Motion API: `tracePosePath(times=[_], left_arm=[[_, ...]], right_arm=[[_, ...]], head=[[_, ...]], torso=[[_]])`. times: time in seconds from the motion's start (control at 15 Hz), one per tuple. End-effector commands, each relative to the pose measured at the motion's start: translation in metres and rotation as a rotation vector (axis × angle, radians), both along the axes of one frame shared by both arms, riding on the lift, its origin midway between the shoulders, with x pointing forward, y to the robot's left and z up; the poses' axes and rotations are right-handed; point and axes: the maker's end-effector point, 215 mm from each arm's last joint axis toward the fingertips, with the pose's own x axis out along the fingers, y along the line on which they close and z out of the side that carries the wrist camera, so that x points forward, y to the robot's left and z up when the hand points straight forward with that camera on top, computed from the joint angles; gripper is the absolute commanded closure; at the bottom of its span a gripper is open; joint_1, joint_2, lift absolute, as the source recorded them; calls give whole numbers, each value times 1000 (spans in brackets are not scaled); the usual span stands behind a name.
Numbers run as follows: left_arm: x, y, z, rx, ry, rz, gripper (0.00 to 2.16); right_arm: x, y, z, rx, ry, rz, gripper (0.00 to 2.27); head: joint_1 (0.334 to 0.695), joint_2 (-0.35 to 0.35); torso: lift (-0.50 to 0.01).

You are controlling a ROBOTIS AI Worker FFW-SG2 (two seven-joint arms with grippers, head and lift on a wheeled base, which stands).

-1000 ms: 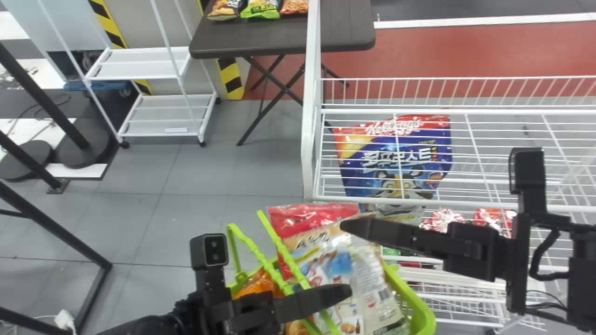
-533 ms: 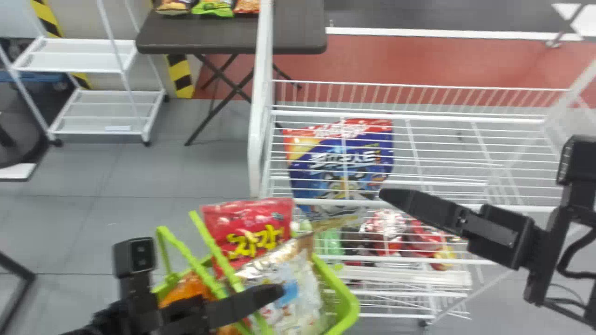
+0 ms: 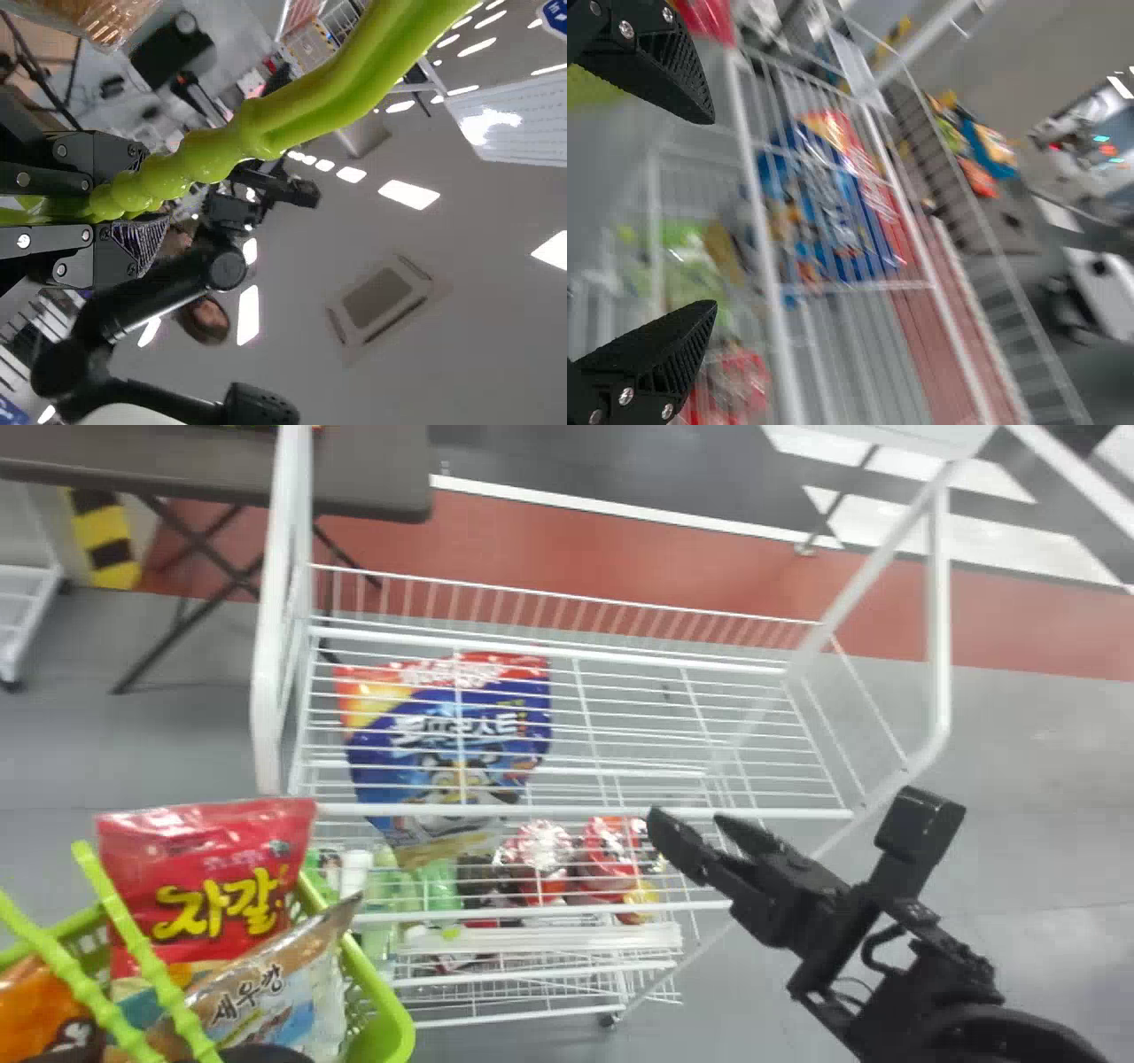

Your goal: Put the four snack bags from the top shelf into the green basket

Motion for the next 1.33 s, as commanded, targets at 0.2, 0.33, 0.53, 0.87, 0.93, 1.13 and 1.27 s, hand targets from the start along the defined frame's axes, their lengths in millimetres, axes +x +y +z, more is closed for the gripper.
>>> tracePosePath(times=[0.2,0.33,0.53,0.87,0.93,1.13,1.27], left_arm=[[-9,12,0,15,-19,10,2145],[-9,13,1,11,-5,12,2145],[-8,12,6,7,-7,7,2145],[-6,14,15,-3,-8,9,2145],[-6,14,15,-3,-8,9,2145],[-6,14,15,-3,2,5,2145],[-6,13,15,-6,4,2,2145]], right_arm=[[-4,-25,9,-222,-256,-46,83],[-13,-19,21,-286,-344,-32,83],[-20,-19,14,-301,-339,-26,83],[-24,-21,7,-324,-331,-23,83],[-23,-21,8,-324,-334,-22,83],[-23,-18,7,-320,-333,-19,83],[-23,-12,4,-309,-330,-12,83]], head=[[695,-350],[695,-350],[695,-350],[695,-350],[695,-350],[695,-350],[695,-350]], torso=[[0],[0],[0],[0],[0],[0],[0]])
